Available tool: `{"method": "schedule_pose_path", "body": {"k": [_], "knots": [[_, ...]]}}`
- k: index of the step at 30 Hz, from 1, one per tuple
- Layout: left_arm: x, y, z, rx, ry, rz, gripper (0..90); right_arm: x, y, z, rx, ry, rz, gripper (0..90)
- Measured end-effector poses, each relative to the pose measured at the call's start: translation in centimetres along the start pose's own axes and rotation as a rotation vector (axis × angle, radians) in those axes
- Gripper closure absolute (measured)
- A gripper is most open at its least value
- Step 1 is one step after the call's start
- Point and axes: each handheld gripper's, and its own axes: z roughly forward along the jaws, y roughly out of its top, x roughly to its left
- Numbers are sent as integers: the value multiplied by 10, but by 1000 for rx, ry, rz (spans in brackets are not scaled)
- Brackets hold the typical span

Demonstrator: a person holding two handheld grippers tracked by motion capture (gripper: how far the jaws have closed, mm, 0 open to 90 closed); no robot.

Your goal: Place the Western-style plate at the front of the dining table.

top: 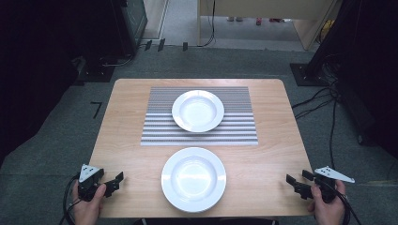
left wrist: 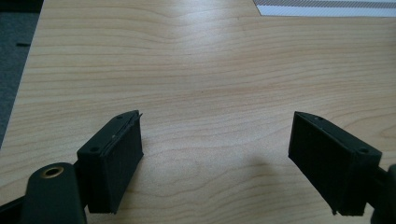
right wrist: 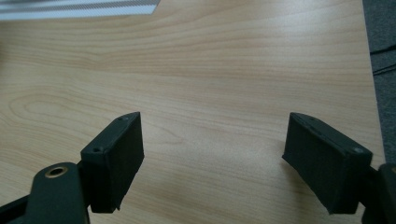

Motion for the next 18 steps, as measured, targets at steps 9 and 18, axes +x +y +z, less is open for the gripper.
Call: {"method": "schedule_pose_path", "body": {"k": [9, 18], "knots": [[-12, -3, 3, 13, 69, 78, 175, 14, 0, 12, 23, -73, -58, 182], [-14, -3, 4, 22, 83, 100, 173, 26, -3, 19, 18, -175, -134, 173]]}}
